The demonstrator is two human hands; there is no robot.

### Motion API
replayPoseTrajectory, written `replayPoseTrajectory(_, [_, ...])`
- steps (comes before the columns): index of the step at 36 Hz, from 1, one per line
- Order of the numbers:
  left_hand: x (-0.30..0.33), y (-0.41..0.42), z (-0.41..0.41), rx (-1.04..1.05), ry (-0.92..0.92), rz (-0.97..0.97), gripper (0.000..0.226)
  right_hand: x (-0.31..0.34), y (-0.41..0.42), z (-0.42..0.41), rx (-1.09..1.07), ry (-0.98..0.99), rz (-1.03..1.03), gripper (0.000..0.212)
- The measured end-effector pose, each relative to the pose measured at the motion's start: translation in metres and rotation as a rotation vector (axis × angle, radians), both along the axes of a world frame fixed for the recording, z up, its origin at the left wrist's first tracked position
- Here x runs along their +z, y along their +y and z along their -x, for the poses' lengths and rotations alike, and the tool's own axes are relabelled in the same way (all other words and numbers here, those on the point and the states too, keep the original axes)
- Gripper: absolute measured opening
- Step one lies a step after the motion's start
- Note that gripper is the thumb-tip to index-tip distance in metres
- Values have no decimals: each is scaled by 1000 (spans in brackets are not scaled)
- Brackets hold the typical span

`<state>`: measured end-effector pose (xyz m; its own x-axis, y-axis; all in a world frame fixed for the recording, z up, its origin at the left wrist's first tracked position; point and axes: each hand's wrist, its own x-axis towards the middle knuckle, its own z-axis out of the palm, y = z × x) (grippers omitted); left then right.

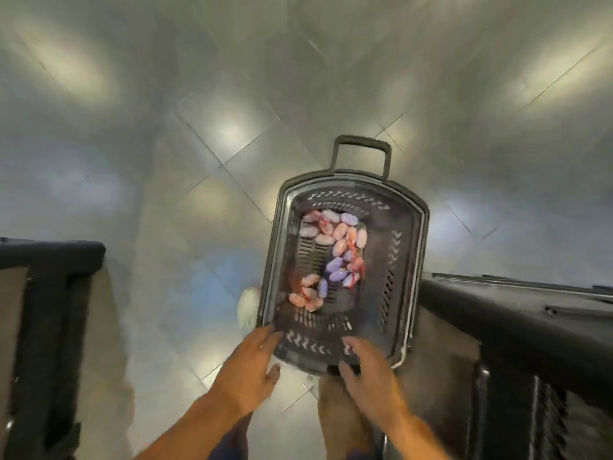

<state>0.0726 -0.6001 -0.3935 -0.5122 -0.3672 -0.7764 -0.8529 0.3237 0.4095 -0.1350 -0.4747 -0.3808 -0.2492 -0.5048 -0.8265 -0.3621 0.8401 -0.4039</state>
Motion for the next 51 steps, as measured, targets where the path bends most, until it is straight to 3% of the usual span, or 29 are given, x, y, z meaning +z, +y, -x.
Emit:
replayPoseTrajectory(14, [-283, 22, 79, 151, -244, -213, 54, -255, 12, 3, -223, -94, -163, 41])
replayPoseTrajectory(20, [-359, 32, 92, 416, -256, -291, 39, -336, 25, -2, -368, -140, -200, 33])
replayPoseTrajectory(26, [-413, 42, 100, 775, -166, -218, 25, -387, 25, -1, -495, -156, -130, 28])
replayPoseTrajectory(30, [-434, 47, 105, 998, -55, -147, 17, -403, 16, 2, -584, -156, -110, 31])
replayPoseTrajectory(33, [-428, 52, 104, 1008, 17, -146, 20, -409, 8, 8, -743, -229, -172, 24])
replayPoseTrajectory(37, [-405, 48, 102, 1061, 131, -205, 25, -401, -5, 20, -1044, -341, -179, 37])
replayPoseTrajectory(41, [-378, 37, 98, 988, 94, -189, 34, -391, -22, 31, -1276, -415, -110, 53])
replayPoseTrajectory(45, [-360, 24, 92, 863, 103, -159, 26, -396, -42, 38, -1435, -433, -8, 58])
replayPoseTrajectory(49, [-354, 12, 97, 904, 197, -154, 26, -411, -62, 41, -1711, -223, 112, 47])
replayPoseTrajectory(51, [-357, 6, 102, 965, 219, -181, 24, -418, -66, 41, -1721, -57, 180, 36])
